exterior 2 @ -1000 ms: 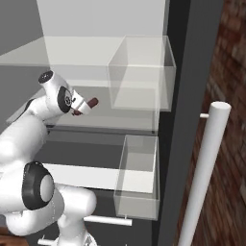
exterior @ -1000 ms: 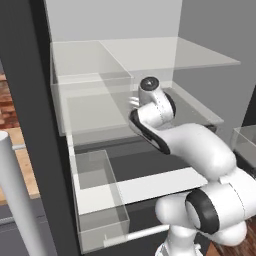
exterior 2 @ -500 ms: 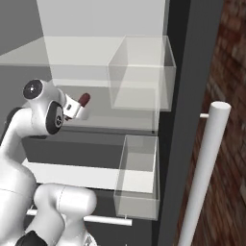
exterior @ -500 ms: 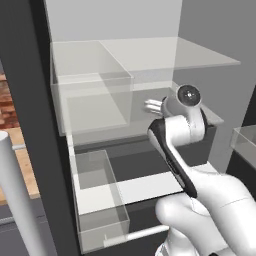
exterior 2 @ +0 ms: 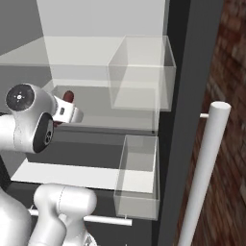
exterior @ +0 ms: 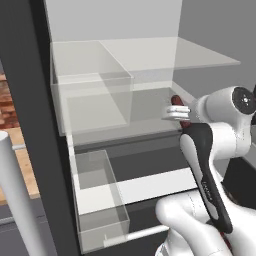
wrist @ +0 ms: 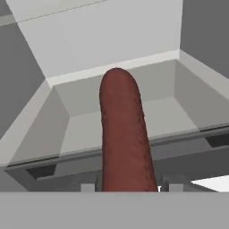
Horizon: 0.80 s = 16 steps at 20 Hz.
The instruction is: Retrieve the sausage and cheese from the fridge and place them on the cutting board on the counter.
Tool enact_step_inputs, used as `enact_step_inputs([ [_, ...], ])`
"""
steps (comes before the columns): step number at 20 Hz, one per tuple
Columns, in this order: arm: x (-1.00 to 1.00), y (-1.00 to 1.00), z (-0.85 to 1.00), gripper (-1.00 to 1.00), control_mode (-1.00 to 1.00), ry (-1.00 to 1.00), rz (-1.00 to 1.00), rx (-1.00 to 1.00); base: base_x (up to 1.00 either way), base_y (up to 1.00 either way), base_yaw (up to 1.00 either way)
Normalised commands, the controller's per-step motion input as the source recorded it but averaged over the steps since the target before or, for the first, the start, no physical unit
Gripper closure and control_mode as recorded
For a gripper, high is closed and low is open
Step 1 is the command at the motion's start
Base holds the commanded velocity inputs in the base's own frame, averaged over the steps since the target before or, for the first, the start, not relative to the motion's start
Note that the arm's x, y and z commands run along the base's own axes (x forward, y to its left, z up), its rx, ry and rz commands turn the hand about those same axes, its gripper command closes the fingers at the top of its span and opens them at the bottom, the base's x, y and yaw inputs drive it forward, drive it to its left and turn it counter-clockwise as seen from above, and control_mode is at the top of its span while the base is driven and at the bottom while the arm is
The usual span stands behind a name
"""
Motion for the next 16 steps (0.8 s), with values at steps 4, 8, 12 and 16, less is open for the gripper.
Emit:
enact_step_inputs([
  [4, -0.86, -0.11, 0.57, 1.0, -1.0, 0.01, 0.05, -0.06, 0.0, 0.0, 0.0],
  [8, -0.71, -0.18, 0.31, 1.0, -1.0, 0.04, -0.02, -0.02, 0.0, 0.0, 0.0],
  [12, -0.42, -0.02, 0.0, 1.0, -1.0, 0.0, -0.08, 0.0, 0.0, 0.0, 0.0],
  [16, -0.08, 0.0, 0.0, 1.0, -1.0, 0.0, 0.0, 0.0, 0.0, 0.0, 0.0],
])
